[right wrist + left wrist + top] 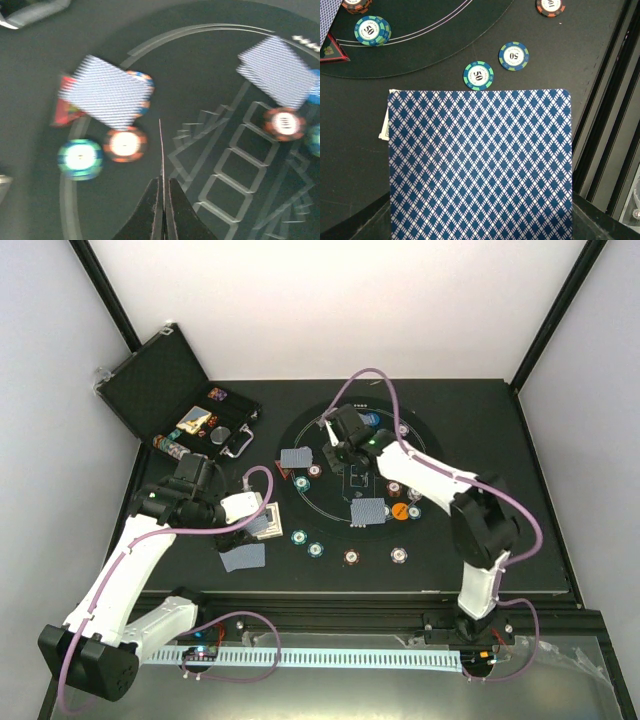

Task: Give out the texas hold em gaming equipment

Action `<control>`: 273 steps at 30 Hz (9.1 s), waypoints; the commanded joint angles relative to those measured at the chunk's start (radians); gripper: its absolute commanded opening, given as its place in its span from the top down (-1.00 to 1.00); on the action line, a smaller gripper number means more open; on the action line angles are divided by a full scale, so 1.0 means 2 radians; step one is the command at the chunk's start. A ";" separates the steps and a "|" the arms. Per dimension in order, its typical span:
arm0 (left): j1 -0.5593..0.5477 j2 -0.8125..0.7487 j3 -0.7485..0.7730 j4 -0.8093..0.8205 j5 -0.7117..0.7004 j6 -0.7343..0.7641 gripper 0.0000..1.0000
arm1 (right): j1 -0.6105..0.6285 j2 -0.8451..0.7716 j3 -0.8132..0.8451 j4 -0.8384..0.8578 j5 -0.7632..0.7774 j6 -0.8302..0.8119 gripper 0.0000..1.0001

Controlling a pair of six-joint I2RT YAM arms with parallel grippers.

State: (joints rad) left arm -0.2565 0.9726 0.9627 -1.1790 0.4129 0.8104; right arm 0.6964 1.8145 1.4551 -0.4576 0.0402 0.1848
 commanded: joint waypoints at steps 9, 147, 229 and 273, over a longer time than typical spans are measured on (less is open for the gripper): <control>0.002 -0.002 0.022 -0.003 0.007 0.000 0.97 | 0.037 0.124 -0.021 0.197 0.298 -0.368 0.98; 0.000 -0.013 0.005 -0.002 0.022 0.036 0.97 | 0.088 -0.131 -0.283 0.326 -0.309 0.429 0.98; 0.000 -0.007 0.031 -0.016 0.010 0.031 0.97 | -0.114 0.116 -0.062 0.085 -0.187 0.212 -0.38; 0.000 -0.018 0.011 -0.003 0.029 0.026 0.97 | 0.036 -0.147 -0.279 0.350 -0.332 0.420 -0.66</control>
State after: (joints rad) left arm -0.2565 0.9535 0.9794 -1.1992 0.4278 0.8711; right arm 0.6945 1.5578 0.9630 0.0349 -0.5587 0.8783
